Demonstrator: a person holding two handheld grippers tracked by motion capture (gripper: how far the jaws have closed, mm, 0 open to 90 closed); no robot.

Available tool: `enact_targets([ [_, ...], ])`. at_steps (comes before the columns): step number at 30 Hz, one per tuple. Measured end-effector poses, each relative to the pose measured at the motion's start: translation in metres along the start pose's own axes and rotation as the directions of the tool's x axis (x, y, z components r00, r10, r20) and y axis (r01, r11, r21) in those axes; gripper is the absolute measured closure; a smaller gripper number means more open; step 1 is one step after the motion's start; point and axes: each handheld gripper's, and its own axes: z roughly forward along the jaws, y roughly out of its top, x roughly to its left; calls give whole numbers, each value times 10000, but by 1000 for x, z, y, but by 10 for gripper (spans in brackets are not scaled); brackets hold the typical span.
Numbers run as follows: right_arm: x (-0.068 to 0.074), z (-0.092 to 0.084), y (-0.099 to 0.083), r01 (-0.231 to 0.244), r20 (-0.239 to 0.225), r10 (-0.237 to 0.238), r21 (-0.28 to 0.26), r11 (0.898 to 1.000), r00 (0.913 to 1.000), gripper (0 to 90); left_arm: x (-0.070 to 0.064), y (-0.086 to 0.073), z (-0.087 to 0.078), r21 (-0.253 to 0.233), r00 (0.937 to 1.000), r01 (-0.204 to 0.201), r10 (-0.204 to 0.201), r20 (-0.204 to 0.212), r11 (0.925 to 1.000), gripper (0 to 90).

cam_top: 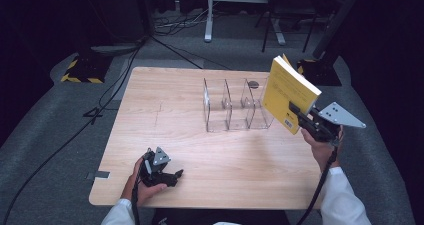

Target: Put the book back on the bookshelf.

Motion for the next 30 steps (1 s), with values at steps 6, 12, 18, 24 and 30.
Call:
enact_targets([
  [6,-1,21,8,-55,268,52,112,9999,9996,763,0,0,0,6,10000,-52,52,-14,10000,159],
  [12,0,40,5,-118,477,103,313,9994,9988,764,0,0,0,23,10000,-41,41,6,10000,159],
  [18,-4,58,-3,-559,687,531,394,9977,9962,763,0,0,0,21,10000,-37,37,4,10000,160],
  [24,-4,71,-8,-680,829,642,427,9968,9945,763,0,0,0,16,10000,-48,48,-6,10000,160],
  [30,-3,82,-13,-860,878,817,470,9952,9928,763,0,0,0,10,10000,-26,26,4,10000,160],
])
